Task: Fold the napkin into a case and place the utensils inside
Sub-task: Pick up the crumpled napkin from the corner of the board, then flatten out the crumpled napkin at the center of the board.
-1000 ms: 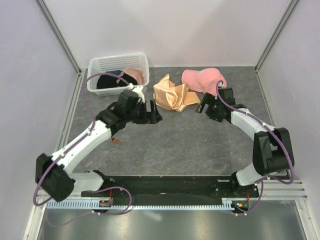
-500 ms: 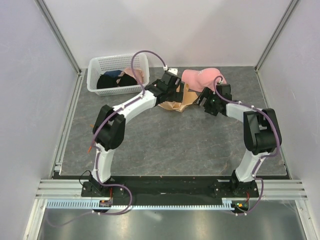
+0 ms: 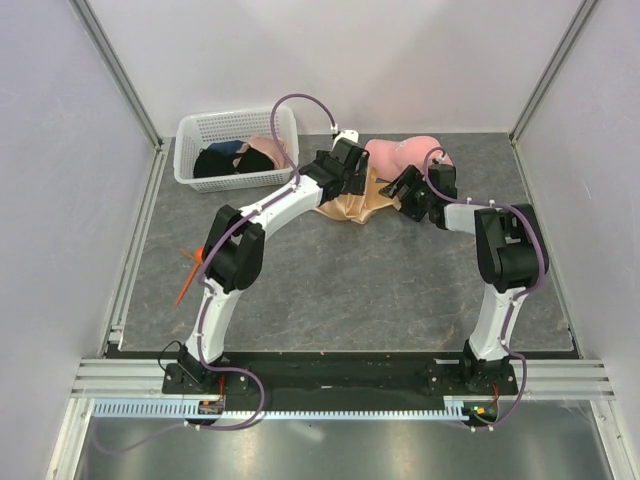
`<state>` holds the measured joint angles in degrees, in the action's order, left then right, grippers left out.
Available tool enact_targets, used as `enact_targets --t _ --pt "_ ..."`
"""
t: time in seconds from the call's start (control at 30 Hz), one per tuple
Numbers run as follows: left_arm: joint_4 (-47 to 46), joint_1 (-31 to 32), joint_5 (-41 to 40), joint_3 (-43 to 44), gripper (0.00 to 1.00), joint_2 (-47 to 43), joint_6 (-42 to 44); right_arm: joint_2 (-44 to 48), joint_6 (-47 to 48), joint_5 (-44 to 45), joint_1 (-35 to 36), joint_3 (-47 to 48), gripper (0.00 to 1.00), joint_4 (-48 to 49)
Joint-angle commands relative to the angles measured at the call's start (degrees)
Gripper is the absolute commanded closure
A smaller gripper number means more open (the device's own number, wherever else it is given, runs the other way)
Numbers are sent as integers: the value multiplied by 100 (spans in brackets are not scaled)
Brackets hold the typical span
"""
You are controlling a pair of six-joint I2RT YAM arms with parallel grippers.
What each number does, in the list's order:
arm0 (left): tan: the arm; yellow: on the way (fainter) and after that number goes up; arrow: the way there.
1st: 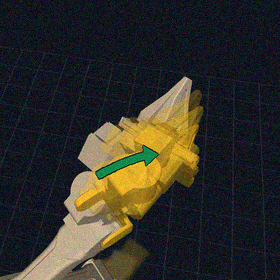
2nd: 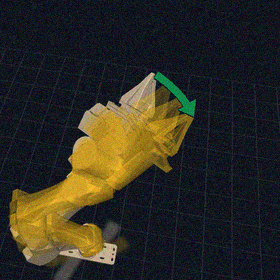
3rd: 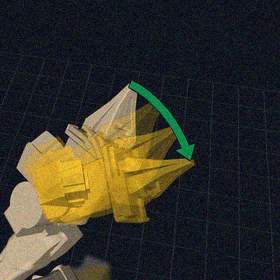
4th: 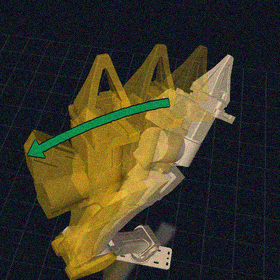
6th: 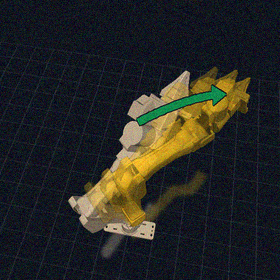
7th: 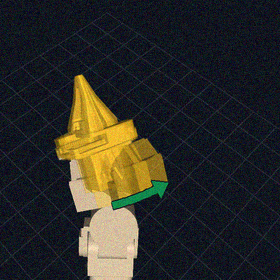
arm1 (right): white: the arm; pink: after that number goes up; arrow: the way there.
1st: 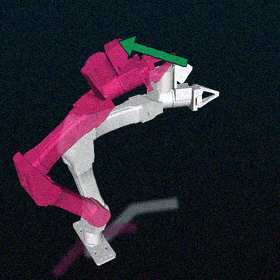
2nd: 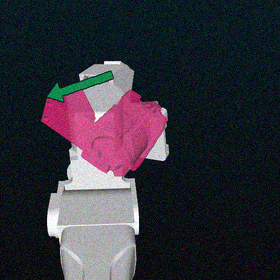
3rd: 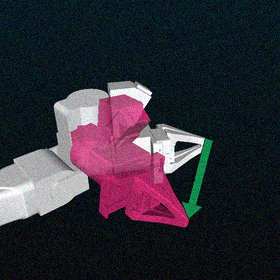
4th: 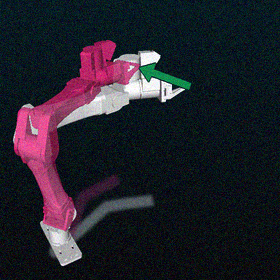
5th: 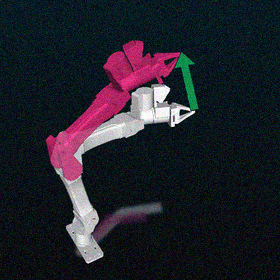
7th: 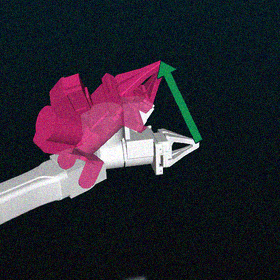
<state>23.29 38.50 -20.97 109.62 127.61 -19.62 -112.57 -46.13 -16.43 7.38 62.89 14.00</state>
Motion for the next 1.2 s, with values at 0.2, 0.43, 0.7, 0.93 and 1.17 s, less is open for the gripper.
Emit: enact_targets --t 0.2,0.43,0.7,0.93,1.17 --pt "589 -106 -188 894 60 423 -77 -432 -582 96 18 214 57 542" --pt "712 -132 -311 236 98 -868 -69 312 331 253 9 558 100 -633" --pt "765 -124 -92 -1590 98 -3878 -507 3315 1395 1334 18 -48 100 -3101" --pt "818 -115 681 -2796 98 -6795 -1052 6086 1704 1581 9 -41 100 -5001" --pt "879 -115 2077 -3342 98 -9050 -1922 8057 1661 1319 9 1312 100 -6751"
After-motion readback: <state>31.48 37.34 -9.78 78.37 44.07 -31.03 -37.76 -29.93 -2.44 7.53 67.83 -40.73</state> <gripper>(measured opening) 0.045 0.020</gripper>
